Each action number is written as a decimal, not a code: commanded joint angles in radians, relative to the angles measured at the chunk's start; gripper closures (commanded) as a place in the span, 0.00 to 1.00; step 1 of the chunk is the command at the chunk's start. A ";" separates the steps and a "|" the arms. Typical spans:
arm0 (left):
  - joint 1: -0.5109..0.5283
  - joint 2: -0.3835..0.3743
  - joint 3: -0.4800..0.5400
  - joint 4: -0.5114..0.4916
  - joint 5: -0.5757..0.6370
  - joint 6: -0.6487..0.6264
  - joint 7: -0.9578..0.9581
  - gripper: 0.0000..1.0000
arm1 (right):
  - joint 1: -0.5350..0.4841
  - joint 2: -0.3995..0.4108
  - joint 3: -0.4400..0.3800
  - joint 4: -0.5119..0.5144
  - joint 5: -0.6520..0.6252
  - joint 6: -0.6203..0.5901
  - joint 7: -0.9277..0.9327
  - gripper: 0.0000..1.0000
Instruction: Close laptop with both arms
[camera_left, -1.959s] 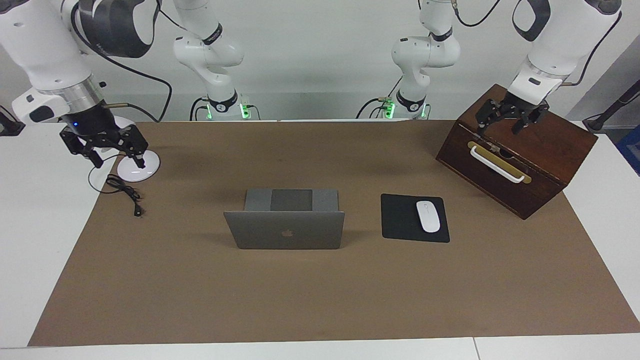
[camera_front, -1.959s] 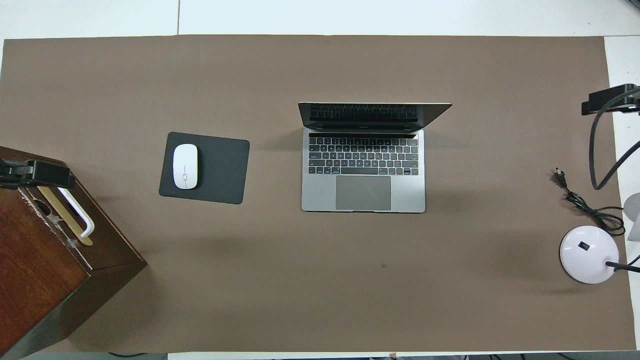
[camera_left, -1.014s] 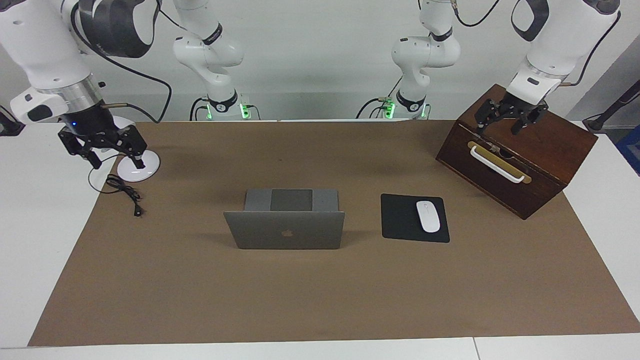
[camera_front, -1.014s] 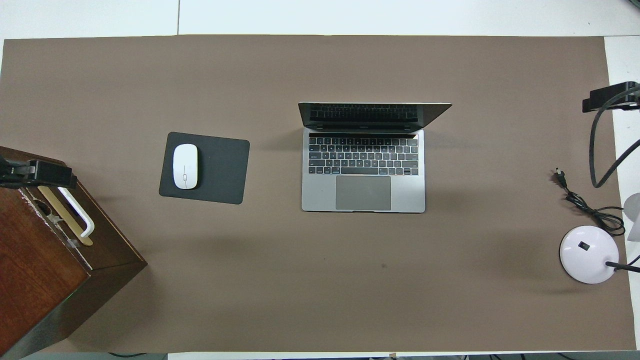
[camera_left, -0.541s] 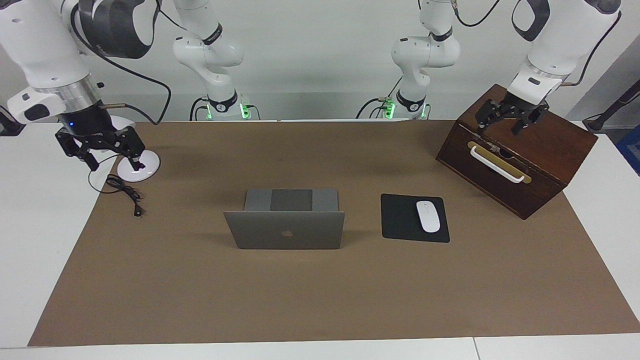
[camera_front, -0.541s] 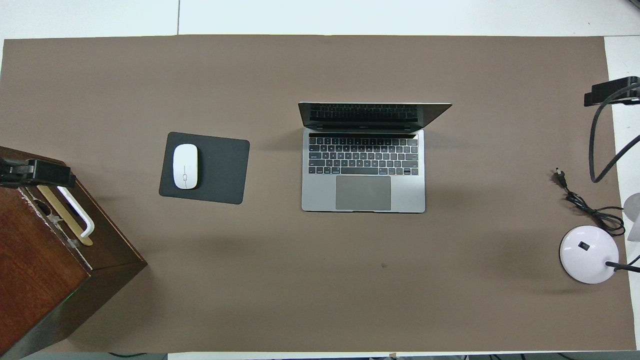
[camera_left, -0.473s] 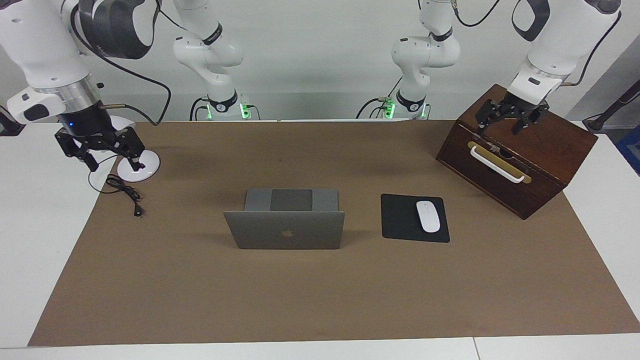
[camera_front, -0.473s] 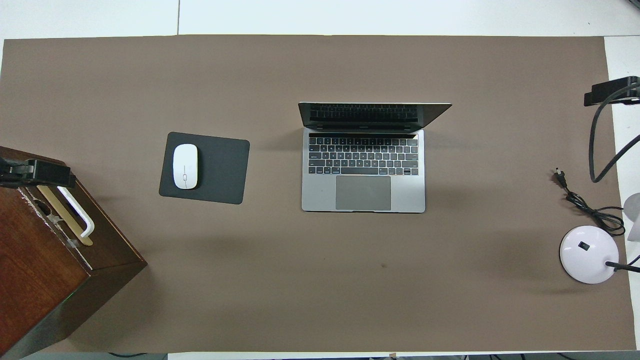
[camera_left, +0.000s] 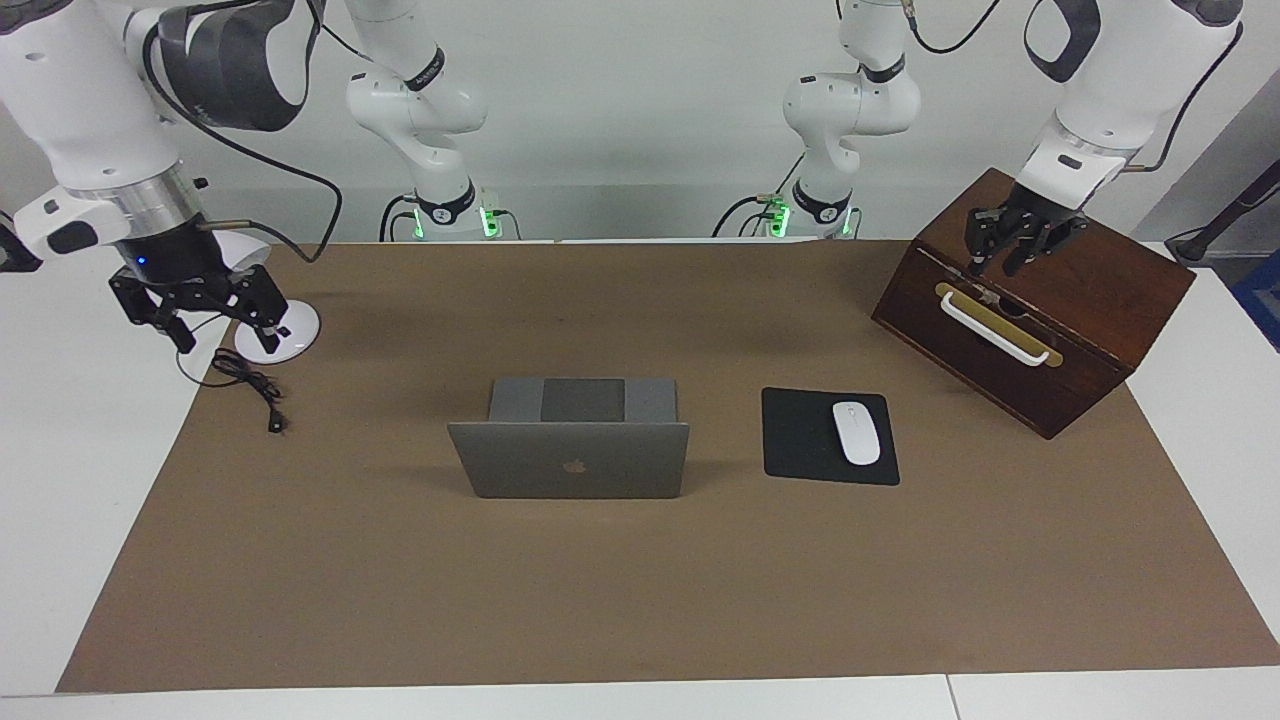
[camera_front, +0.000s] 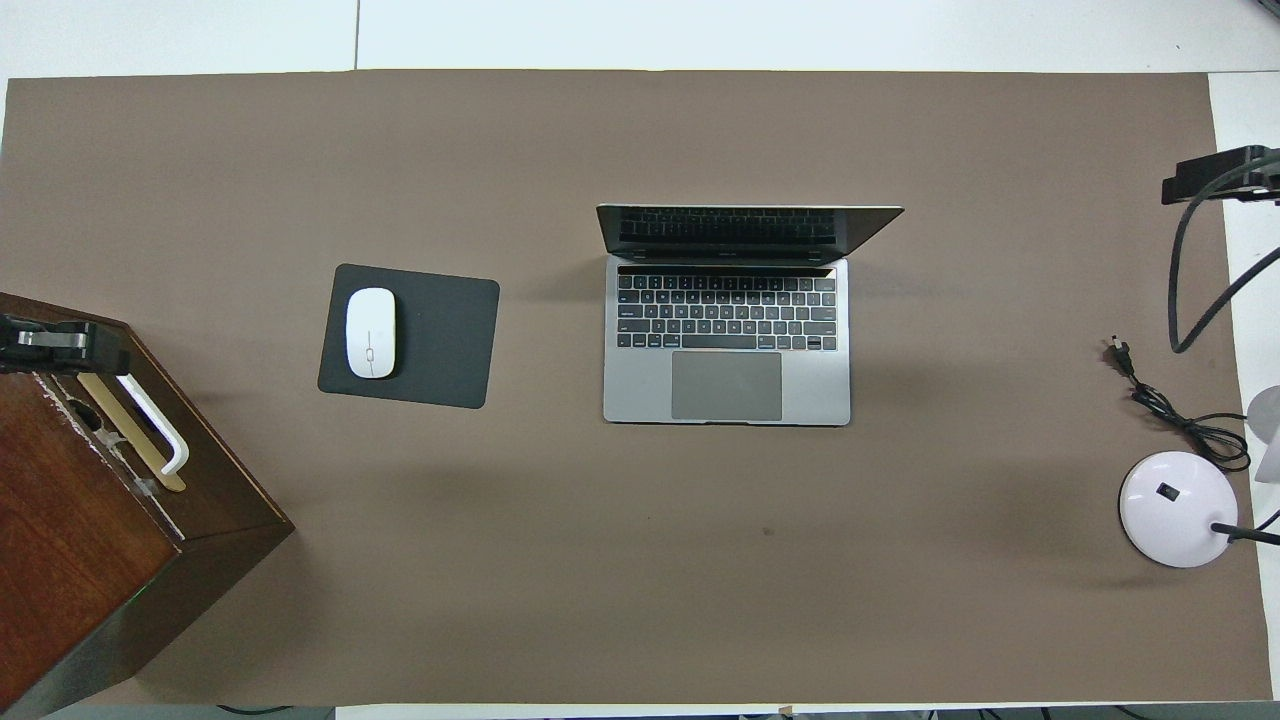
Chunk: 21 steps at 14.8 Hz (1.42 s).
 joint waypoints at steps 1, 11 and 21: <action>-0.001 -0.017 0.004 -0.022 -0.002 0.018 -0.011 1.00 | -0.009 0.082 0.004 0.058 -0.019 0.041 -0.033 0.04; -0.009 -0.020 0.009 -0.035 -0.039 0.064 -0.052 1.00 | 0.065 0.311 0.003 0.269 -0.021 0.109 0.060 0.10; -0.142 -0.108 -0.001 -0.280 -0.077 0.372 -0.195 1.00 | 0.324 0.313 0.000 0.285 -0.055 0.104 0.371 0.09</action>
